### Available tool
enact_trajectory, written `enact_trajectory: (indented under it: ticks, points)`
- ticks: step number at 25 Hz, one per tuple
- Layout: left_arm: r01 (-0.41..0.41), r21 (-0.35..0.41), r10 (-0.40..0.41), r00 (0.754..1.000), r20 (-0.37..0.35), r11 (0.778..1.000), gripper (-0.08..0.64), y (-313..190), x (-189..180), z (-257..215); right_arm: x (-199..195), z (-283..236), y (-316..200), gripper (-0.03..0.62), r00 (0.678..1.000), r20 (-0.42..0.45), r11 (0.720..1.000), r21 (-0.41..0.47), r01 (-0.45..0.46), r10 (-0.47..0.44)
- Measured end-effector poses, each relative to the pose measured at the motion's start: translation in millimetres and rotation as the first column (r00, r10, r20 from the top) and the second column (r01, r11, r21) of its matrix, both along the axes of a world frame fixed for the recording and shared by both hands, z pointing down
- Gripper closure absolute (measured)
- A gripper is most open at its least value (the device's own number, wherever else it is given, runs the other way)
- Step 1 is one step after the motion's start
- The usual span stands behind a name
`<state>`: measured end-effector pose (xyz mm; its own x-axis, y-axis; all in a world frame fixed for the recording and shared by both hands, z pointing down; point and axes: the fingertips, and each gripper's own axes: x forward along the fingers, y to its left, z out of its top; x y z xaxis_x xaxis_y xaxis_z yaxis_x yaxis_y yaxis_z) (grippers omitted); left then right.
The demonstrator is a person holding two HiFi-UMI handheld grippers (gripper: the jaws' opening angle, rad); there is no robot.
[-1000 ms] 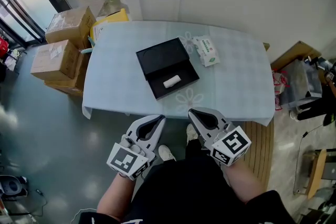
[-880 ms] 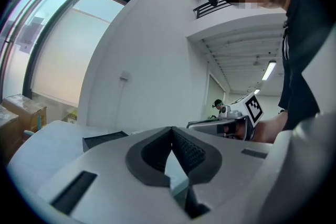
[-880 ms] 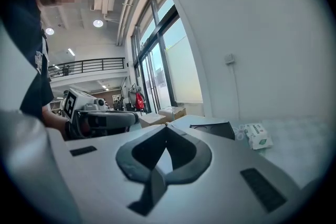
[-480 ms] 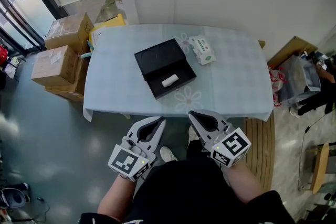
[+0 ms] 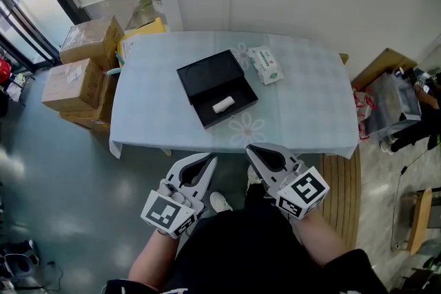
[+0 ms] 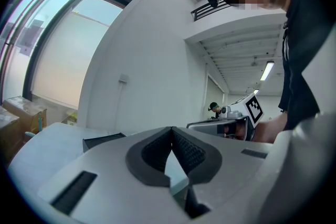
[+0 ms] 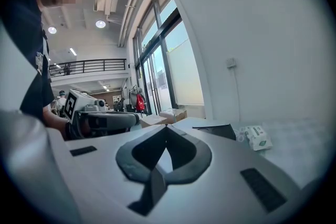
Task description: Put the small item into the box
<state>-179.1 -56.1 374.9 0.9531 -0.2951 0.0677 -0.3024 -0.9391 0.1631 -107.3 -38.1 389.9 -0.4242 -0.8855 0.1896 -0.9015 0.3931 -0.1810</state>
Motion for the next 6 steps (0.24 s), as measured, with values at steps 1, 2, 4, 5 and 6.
enact_trajectory:
  ticks: [1, 2, 4, 5, 6]
  points:
    - [-0.001, 0.000, 0.001, 1.000, 0.000, 1.000, 0.552, 0.6, 0.2, 0.4, 0.0, 0.5, 0.6, 0.583, 1.000, 0.000, 1.000, -0.001, 0.000, 0.000]
    - [-0.002, 0.000, 0.002, 1.000, 0.001, 1.000, 0.552, 1.3, 0.3, 0.8, -0.1, 1.1, 1.2, 0.583, 1.000, 0.000, 1.000, -0.002, -0.001, 0.001]
    - [-0.005, -0.001, 0.005, 1.000, 0.002, 1.000, 0.552, 2.7, 0.1, 1.2, -0.7, 1.5, 2.0, 0.583, 1.000, -0.001, 1.000, -0.002, -0.001, 0.001]
    - [-0.006, -0.001, 0.006, 1.000, 0.001, 1.000, 0.552, 3.3, 0.0, 1.4, -1.0, 1.5, 2.3, 0.583, 1.000, -0.001, 1.000, -0.002, -0.001, 0.001]
    - [-0.007, -0.001, 0.007, 1.000, 0.001, 1.000, 0.552, 3.8, -0.1, 1.5, -1.3, 1.5, 2.6, 0.583, 1.000, -0.001, 1.000, -0.001, -0.001, 0.001]
